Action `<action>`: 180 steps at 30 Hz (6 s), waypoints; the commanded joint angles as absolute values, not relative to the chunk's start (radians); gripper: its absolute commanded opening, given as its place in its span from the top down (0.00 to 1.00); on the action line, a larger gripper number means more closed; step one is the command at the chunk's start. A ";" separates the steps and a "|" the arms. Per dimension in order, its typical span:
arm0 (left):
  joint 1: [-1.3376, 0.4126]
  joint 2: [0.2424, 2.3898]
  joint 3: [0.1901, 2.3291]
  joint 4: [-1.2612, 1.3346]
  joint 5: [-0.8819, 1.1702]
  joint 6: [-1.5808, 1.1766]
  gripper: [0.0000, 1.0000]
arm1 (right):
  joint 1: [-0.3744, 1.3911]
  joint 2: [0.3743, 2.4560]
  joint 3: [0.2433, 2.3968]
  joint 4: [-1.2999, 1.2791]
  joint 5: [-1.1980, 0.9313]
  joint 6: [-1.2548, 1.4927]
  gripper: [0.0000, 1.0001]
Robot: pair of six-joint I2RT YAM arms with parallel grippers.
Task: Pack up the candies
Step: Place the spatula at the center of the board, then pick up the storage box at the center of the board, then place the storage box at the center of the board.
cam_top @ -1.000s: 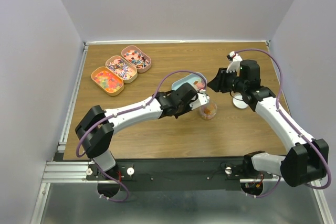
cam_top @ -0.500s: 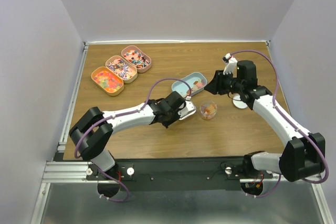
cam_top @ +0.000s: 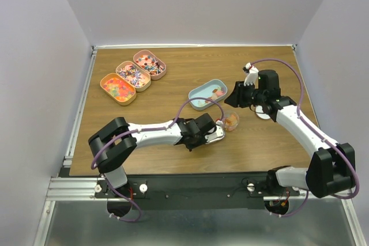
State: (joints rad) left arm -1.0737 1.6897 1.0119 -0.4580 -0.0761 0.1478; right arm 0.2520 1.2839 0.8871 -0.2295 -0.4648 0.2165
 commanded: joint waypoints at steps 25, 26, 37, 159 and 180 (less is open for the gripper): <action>-0.829 1.479 1.258 -0.428 -0.078 0.158 0.07 | 0.250 1.180 0.897 -0.339 -0.009 0.293 0.05; -0.809 1.529 1.285 -0.429 -0.063 0.167 0.05 | 0.250 1.174 0.894 -0.344 -0.006 0.293 0.05; -0.673 1.957 1.692 -0.480 -0.020 0.284 0.10 | 0.250 1.097 0.798 -0.365 0.051 0.331 0.00; 0.396 1.500 0.762 0.052 -0.097 -0.569 0.69 | 0.327 0.968 0.733 -0.322 -0.075 0.298 0.00; 0.123 1.258 0.942 -0.071 -0.204 -0.198 0.32 | 0.328 0.979 0.735 -0.324 -0.071 0.298 0.00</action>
